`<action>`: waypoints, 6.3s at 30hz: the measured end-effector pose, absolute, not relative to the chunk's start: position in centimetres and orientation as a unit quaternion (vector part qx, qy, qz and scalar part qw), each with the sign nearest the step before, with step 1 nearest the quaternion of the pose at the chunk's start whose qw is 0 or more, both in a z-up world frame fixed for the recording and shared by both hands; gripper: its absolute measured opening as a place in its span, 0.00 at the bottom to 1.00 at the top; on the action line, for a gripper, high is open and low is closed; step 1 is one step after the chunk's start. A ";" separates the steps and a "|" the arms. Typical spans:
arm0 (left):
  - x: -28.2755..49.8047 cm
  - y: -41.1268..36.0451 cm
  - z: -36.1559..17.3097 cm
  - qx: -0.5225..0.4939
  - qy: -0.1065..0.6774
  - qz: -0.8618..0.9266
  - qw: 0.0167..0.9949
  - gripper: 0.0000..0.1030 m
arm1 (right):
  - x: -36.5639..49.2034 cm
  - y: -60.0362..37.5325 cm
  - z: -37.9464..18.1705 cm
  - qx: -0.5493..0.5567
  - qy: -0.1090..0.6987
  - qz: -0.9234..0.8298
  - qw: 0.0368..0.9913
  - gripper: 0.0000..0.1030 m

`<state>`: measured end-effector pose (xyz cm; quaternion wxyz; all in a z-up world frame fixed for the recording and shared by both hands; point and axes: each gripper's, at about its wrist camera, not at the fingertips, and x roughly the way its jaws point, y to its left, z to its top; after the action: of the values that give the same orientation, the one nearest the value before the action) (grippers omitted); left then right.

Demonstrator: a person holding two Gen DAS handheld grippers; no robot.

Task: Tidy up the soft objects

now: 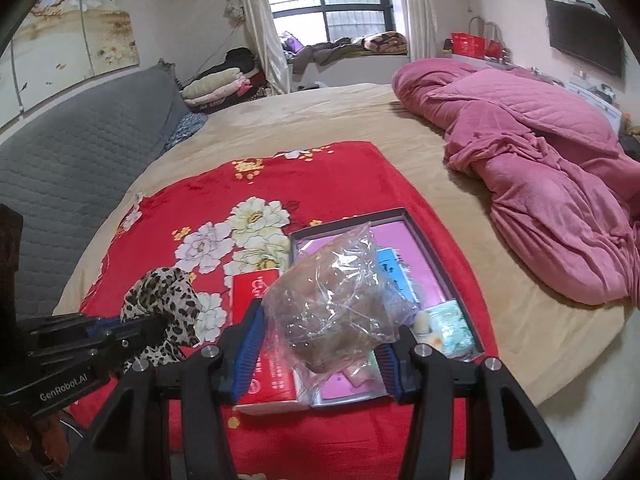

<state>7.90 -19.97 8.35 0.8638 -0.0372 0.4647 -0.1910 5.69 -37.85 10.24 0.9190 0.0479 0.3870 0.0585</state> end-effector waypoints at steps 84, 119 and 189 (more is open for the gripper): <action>18.0 -35.4 -6.8 0.012 0.581 -0.208 0.786 0.15 | 18.3 -47.9 -3.6 0.028 0.514 0.018 0.857 0.60; 15.4 -26.1 4.1 -0.030 0.486 -0.161 0.858 0.73 | 10.9 -44.2 7.3 0.007 0.423 0.016 0.906 0.63; 13.6 4.0 -11.2 -0.147 0.573 -0.006 0.806 0.38 | 9.6 -16.3 -5.6 -0.145 0.519 0.125 0.833 0.31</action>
<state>13.57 4.02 -11.20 0.8064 -0.1468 0.5728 -0.0057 9.56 -16.32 -5.60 0.8331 -0.1450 0.5189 0.1248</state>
